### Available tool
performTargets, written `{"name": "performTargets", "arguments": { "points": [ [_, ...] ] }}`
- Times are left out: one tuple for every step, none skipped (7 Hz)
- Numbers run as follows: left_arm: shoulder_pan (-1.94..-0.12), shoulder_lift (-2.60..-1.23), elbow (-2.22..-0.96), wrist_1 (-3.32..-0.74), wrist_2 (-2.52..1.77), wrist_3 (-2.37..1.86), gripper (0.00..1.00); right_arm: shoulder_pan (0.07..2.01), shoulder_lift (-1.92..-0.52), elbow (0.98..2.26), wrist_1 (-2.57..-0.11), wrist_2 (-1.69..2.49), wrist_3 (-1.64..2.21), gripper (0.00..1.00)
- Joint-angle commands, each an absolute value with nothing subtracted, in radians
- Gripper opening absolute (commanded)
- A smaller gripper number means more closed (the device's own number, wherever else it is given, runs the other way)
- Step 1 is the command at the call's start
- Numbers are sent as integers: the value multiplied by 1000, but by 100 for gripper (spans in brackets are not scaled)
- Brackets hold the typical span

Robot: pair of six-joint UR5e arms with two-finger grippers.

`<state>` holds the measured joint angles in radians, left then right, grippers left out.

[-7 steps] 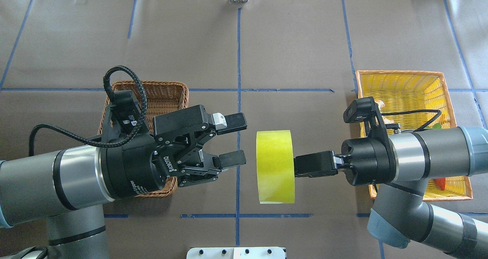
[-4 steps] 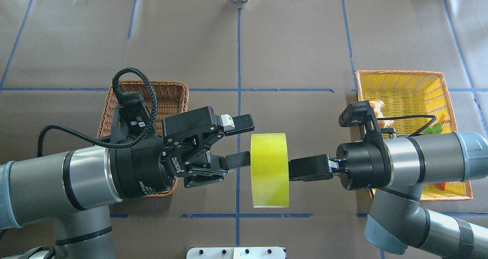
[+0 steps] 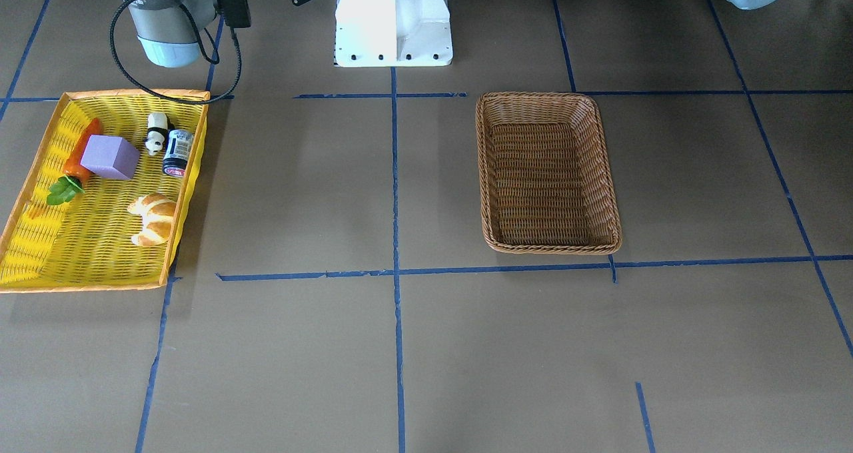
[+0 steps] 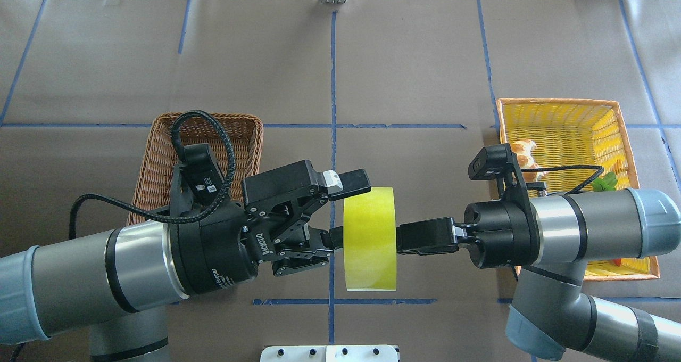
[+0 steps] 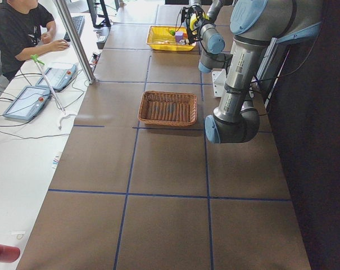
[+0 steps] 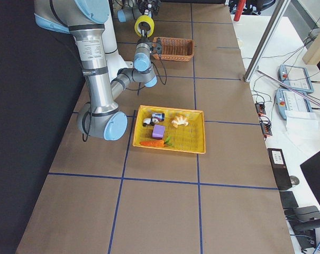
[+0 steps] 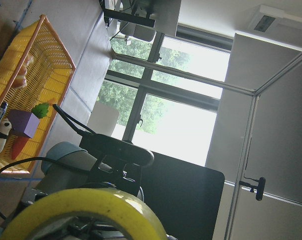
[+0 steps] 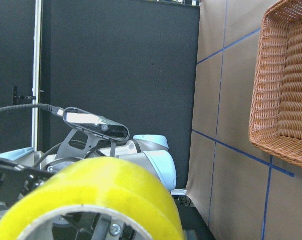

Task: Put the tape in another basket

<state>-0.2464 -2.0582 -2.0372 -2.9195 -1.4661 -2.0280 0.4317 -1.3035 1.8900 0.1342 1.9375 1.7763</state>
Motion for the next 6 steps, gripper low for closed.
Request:
{"name": "performTargets", "arguments": {
  "points": [
    [-236, -2083, -2020, -2919, -1460, -2029, 100, 428, -1290, 1888, 127, 1936, 1776, 1],
    [-233, -2089, -2014, -2919, -1460, -2028, 100, 423, -1289, 1888, 127, 1928, 1776, 1],
    [-232, -2091, -2011, -2921, -1460, -2029, 92, 422, -1289, 1888, 127, 1927, 1776, 1],
    [-232, -2091, -2013, -2922, -1462, -2029, 54, 422, -1289, 1888, 127, 1928, 1775, 1],
    [-230, -2089, -2017, -2924, -1462, -2029, 26, 422, -1289, 1888, 127, 1928, 1775, 1],
    [-230, -2088, -2019, -2924, -1462, -2029, 9, 420, -1290, 1885, 127, 1928, 1775, 1]
  ]
}}
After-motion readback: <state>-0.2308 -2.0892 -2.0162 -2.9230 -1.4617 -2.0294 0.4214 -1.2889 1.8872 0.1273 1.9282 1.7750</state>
